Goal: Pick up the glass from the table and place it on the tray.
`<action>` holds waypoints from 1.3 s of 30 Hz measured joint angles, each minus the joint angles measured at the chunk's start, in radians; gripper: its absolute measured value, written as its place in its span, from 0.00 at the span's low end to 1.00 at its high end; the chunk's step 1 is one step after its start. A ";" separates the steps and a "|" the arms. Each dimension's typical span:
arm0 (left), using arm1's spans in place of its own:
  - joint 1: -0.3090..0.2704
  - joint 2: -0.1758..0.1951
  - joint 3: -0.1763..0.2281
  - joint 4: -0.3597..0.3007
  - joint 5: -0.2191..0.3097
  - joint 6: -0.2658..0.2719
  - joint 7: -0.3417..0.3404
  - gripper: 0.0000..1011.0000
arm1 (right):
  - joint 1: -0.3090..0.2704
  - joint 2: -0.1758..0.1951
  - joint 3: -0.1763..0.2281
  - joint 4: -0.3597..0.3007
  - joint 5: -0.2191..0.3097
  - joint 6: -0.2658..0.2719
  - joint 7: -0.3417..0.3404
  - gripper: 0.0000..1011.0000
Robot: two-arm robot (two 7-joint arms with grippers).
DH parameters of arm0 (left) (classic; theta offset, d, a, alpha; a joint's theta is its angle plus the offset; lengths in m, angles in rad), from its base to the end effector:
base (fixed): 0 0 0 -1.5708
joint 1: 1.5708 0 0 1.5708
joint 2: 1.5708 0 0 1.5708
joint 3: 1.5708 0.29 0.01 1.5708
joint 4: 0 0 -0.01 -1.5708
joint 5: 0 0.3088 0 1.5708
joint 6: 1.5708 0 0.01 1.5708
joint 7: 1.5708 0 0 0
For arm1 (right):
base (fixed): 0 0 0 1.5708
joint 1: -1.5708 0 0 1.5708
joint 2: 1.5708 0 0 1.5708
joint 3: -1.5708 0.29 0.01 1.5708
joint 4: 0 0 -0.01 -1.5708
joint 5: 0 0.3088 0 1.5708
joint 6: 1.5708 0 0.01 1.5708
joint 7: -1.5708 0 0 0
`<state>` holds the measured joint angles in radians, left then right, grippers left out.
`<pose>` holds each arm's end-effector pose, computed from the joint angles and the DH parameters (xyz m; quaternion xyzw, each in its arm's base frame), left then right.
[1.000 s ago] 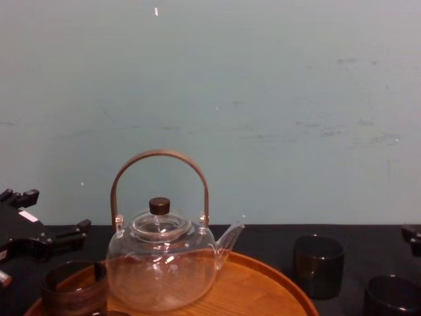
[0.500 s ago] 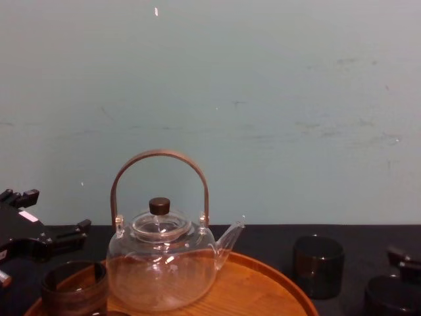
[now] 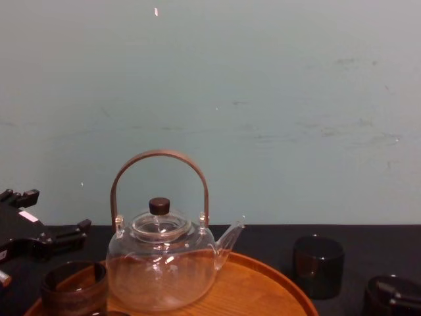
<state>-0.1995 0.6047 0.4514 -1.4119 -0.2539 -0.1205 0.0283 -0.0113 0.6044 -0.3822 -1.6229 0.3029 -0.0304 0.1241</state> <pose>0.3581 0.0827 -0.3023 0.1416 -0.1324 0.5799 0.7913 0.3017 -0.0600 -0.3060 -0.1377 -0.0536 -0.5046 0.8506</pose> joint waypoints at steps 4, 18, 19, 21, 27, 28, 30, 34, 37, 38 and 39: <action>0.000 0.000 0.000 0.000 0.000 0.000 0.000 0.99 | -0.009 -0.011 0.005 0.009 -0.005 0.004 0.007 1.00; 0.000 0.000 0.000 0.000 0.000 0.000 0.000 0.99 | -0.046 -0.027 0.043 0.005 -0.026 0.008 0.011 1.00; 0.000 0.000 0.000 0.000 0.000 0.000 0.000 0.99 | -0.048 -0.027 0.045 0.004 -0.027 0.008 0.011 1.00; 0.000 0.000 0.000 0.000 0.000 0.000 0.000 0.99 | -0.053 -0.029 0.049 0.003 -0.027 0.008 0.013 1.00; 0.000 0.000 0.000 0.000 0.000 0.000 0.000 0.99 | -0.071 -0.045 0.068 0.012 -0.023 0.010 0.030 1.00; 0.000 0.000 0.000 0.000 0.000 0.000 0.000 0.99 | -0.072 -0.047 0.070 0.015 -0.023 0.010 0.031 1.00; 0.000 0.000 0.000 0.000 0.000 0.000 0.000 0.99 | -0.075 -0.051 0.074 0.019 -0.022 0.011 0.032 1.00; 0.000 0.000 0.000 0.000 0.000 0.000 0.000 0.99 | -0.078 -0.063 0.085 0.035 -0.018 0.014 0.043 1.00; 0.000 0.000 0.000 0.000 0.000 0.000 0.000 0.99 | -0.073 -0.072 0.089 0.049 -0.017 0.015 0.055 1.00; 0.000 0.000 0.000 0.000 0.000 0.000 0.000 0.99 | -0.067 -0.078 0.090 0.058 -0.017 0.016 0.061 1.00; 0.000 0.000 0.000 0.000 0.000 0.000 0.000 0.99 | -0.064 -0.080 0.091 0.062 -0.017 0.017 0.063 1.00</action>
<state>-0.1995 0.6047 0.4514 -1.4119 -0.2539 -0.1205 0.0283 -0.0750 0.5243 -0.2911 -1.5608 0.2863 -0.0138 0.1874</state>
